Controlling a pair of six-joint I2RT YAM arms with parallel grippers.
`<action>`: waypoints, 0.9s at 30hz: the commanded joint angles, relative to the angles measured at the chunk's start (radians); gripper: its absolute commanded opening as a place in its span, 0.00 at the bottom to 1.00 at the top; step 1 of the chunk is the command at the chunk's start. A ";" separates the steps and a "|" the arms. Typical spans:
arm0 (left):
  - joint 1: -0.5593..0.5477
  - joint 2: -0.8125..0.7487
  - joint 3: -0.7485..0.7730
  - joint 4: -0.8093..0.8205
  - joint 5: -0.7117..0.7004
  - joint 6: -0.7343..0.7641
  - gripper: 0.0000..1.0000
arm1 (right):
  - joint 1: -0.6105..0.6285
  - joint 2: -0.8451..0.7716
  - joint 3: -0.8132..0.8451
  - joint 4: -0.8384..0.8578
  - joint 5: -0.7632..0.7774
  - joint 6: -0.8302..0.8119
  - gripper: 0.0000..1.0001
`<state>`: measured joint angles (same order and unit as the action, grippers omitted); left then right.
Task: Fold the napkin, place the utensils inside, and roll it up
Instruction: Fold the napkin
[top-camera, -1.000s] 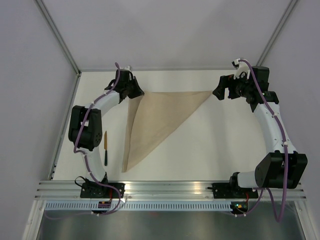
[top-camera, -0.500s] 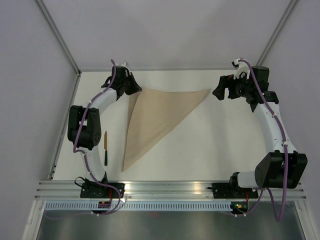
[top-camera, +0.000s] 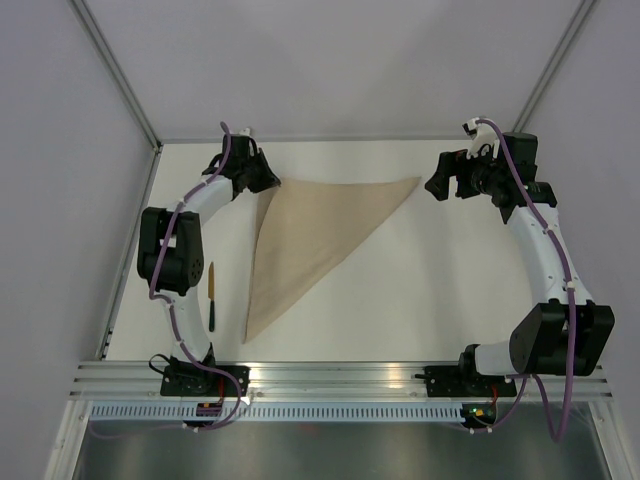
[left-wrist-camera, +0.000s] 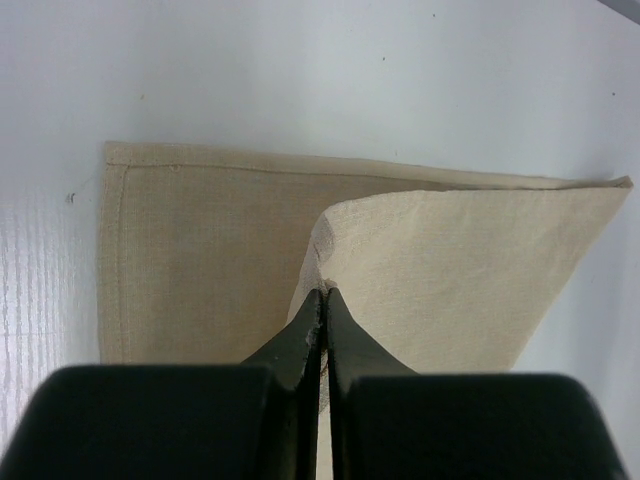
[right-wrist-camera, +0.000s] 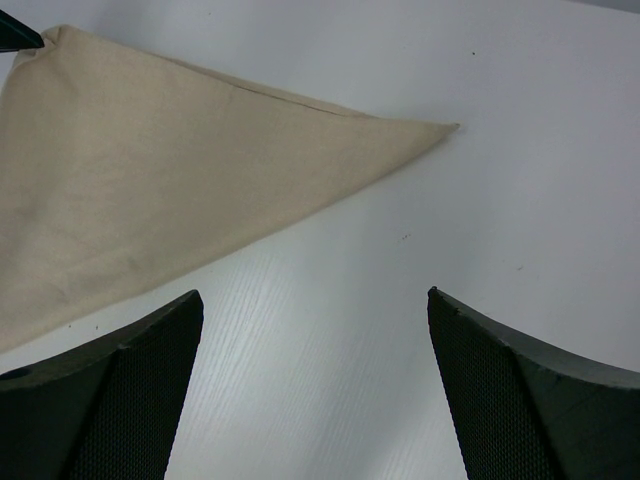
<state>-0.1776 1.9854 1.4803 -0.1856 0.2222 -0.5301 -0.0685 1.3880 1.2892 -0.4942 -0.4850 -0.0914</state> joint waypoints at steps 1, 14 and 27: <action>0.012 0.004 0.044 0.003 0.032 0.016 0.02 | 0.001 0.006 0.012 -0.001 -0.009 -0.002 0.98; 0.029 0.033 0.069 0.002 0.046 0.013 0.02 | 0.001 0.009 0.007 -0.001 -0.009 -0.002 0.98; 0.041 0.072 0.084 0.002 0.054 0.010 0.02 | 0.003 0.019 0.004 -0.001 -0.009 -0.007 0.98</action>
<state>-0.1459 2.0434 1.5177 -0.1864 0.2459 -0.5301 -0.0681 1.3960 1.2892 -0.4942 -0.4850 -0.0948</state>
